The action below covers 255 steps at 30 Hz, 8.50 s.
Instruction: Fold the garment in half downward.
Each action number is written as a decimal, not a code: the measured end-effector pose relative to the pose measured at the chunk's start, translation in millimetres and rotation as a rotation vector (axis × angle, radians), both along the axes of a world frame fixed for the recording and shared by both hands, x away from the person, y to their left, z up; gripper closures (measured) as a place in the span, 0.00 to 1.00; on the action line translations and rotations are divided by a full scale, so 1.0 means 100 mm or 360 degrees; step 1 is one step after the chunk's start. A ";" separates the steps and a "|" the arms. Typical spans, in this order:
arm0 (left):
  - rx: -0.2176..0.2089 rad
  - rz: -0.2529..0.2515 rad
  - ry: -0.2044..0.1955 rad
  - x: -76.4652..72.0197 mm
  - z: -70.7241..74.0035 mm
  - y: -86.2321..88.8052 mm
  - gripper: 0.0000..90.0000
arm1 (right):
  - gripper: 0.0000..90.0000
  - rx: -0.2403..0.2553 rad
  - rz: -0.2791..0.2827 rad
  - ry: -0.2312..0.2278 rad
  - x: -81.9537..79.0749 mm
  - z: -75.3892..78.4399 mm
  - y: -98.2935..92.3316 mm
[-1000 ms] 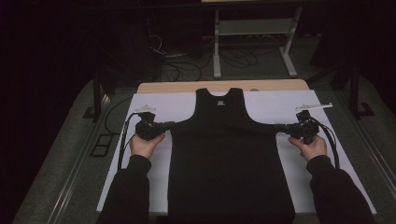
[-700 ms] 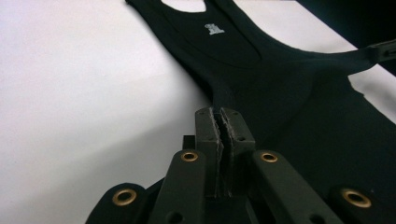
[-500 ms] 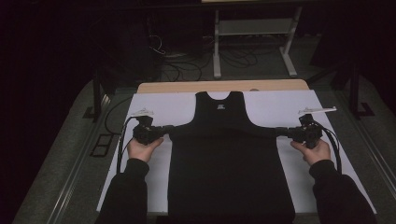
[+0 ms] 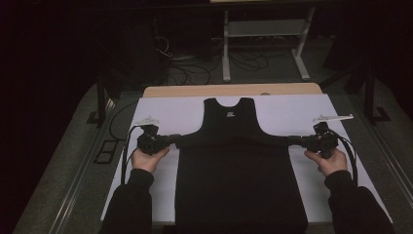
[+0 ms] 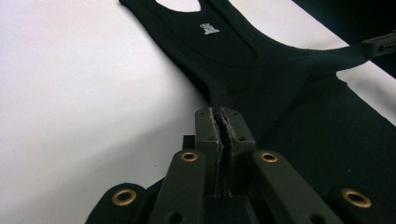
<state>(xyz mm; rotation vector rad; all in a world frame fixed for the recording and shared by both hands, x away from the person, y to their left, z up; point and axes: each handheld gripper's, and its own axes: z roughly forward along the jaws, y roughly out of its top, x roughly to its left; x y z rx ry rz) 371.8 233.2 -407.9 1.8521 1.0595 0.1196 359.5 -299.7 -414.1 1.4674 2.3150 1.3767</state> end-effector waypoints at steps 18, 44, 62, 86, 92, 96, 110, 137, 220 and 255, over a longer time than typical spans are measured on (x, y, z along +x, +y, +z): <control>-0.0007 -0.0011 -0.0013 -0.12 0.04 0.01 0.95 | 0.92 -0.0010 0.0002 -0.0012 -0.14 0.01 -0.01; 0.0054 -0.0087 0.0072 -0.35 -0.04 -0.01 0.95 | 0.91 -0.0033 0.0034 0.0070 -0.32 -0.04 0.00; 0.0087 -0.0145 0.0108 -0.45 -0.08 -0.01 0.95 | 0.91 -0.0070 0.0077 0.0146 -0.44 -0.11 0.03; 0.0118 -0.0182 0.0200 -0.51 -0.15 0.01 0.95 | 0.91 -0.0064 0.0092 0.0197 -0.56 -0.12 0.02; 0.0121 -0.0193 0.0213 -0.52 -0.15 0.02 0.95 | 0.92 -0.0064 0.0097 0.0205 -0.59 -0.13 0.01; 0.0121 -0.0196 0.0220 -0.54 -0.15 0.02 0.95 | 0.92 -0.0058 0.0095 0.0211 -0.61 -0.12 0.00; 0.0146 -0.0215 0.0277 -0.54 -0.20 0.01 0.95 | 0.92 -0.0093 0.0117 0.0262 -0.63 -0.17 0.03; 0.0166 -0.0240 0.0305 -0.55 -0.24 0.00 0.89 | 0.86 -0.0133 0.0120 0.0282 -0.63 -0.19 0.04; 0.0123 -0.0219 -0.0119 0.09 0.27 -0.18 0.00 | 0.00 -0.0140 0.0103 -0.0153 0.12 0.35 0.36; 0.0115 -0.0219 -0.0086 0.55 0.48 -0.32 0.00 | 0.00 -0.0203 0.0091 -0.0113 0.64 0.51 0.48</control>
